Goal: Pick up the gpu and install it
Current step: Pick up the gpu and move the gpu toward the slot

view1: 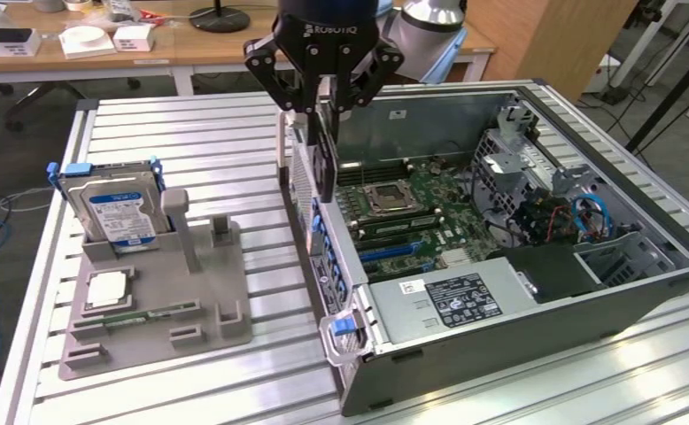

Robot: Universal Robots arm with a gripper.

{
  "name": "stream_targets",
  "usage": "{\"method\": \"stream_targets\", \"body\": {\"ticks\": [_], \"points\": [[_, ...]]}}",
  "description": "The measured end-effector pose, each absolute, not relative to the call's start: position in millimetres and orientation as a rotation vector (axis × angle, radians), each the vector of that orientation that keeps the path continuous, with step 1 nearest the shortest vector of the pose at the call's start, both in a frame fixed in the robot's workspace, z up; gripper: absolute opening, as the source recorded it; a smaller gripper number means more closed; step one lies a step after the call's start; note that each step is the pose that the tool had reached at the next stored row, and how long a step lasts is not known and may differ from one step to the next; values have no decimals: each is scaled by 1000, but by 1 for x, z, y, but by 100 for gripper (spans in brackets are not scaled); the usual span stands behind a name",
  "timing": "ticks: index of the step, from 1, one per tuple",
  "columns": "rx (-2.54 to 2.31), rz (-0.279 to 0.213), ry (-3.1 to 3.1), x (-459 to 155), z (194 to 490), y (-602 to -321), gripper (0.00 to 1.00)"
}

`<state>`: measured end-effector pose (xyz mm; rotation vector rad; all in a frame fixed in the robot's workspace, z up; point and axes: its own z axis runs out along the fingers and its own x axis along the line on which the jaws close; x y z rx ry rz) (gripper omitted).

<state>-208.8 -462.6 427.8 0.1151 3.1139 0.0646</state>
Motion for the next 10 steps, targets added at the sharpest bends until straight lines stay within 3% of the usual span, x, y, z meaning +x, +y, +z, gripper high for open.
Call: {"method": "stream_targets", "body": {"ticks": [10], "points": [[115,65,3114,-206,428,-463,26]]}}
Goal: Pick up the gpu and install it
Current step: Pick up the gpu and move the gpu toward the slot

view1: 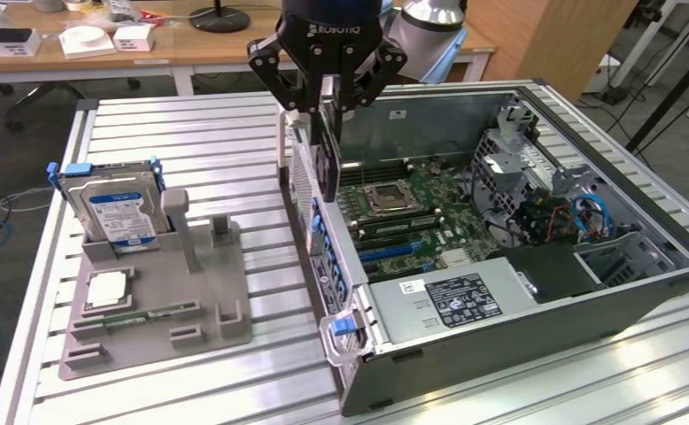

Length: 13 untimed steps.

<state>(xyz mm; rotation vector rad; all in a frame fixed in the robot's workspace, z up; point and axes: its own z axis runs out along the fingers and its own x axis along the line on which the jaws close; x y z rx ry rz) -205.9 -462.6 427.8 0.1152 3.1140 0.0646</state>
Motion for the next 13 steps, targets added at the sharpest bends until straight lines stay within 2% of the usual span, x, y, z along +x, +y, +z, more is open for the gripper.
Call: {"method": "stream_targets", "body": {"ticks": [13], "points": [[115,65,3114,-202,428,-463,26]]}}
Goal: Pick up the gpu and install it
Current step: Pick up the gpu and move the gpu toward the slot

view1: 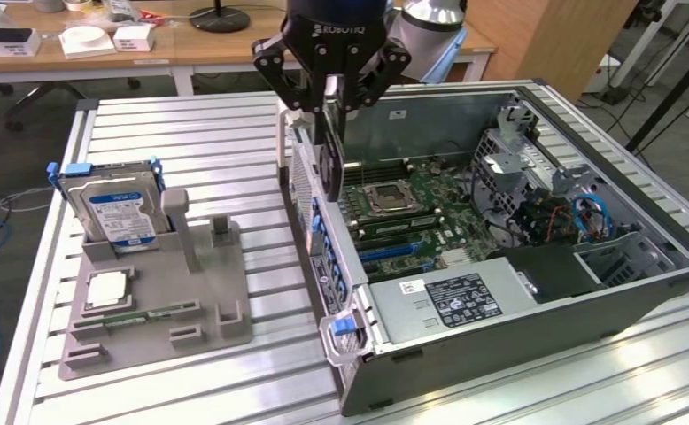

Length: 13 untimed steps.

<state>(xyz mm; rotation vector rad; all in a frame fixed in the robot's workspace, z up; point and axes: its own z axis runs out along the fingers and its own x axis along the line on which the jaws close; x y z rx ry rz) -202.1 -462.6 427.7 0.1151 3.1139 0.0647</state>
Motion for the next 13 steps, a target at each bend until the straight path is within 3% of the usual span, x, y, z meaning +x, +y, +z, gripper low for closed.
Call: {"method": "stream_targets", "body": {"ticks": [13], "points": [[115,65,3114,-198,428,-463,26]]}}
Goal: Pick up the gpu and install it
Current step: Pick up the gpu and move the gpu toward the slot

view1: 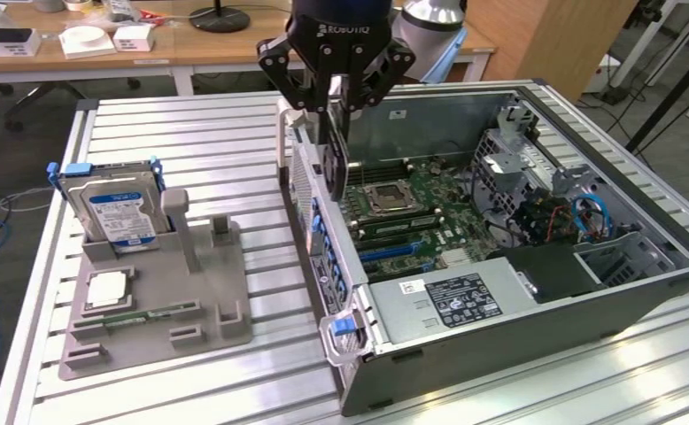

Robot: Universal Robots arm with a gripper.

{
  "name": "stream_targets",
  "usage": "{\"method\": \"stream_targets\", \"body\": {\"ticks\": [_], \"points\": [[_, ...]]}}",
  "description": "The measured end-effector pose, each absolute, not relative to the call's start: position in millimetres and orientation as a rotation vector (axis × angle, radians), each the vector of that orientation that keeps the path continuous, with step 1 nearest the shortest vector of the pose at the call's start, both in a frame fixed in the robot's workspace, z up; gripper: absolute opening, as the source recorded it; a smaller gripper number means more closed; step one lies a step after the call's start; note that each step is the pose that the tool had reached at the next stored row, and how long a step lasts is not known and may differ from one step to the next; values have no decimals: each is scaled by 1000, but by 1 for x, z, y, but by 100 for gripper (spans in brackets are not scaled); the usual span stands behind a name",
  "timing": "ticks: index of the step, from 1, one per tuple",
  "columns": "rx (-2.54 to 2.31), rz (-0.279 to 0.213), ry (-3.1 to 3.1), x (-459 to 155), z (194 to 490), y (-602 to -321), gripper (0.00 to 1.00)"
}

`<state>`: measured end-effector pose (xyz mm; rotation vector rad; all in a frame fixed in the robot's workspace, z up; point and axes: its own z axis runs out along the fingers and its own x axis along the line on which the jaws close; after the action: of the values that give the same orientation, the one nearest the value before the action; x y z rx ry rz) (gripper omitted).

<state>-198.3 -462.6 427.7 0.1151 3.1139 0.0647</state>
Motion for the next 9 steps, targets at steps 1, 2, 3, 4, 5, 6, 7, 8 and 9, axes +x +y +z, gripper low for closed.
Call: {"method": "stream_targets", "body": {"ticks": [1,2,3,4,5,6,7,8,9], "points": [[115,65,3114,-198,428,-463,26],[115,65,3114,-198,428,-463,26],[115,65,3114,-197,428,-463,26],[115,65,3114,-197,428,-463,26],[115,65,3114,-197,428,-463,26],[115,65,3114,-196,428,-463,26],[115,65,3114,-196,428,-463,26],[115,65,3114,-196,428,-463,26],[115,65,3114,-196,428,-463,26]]}}
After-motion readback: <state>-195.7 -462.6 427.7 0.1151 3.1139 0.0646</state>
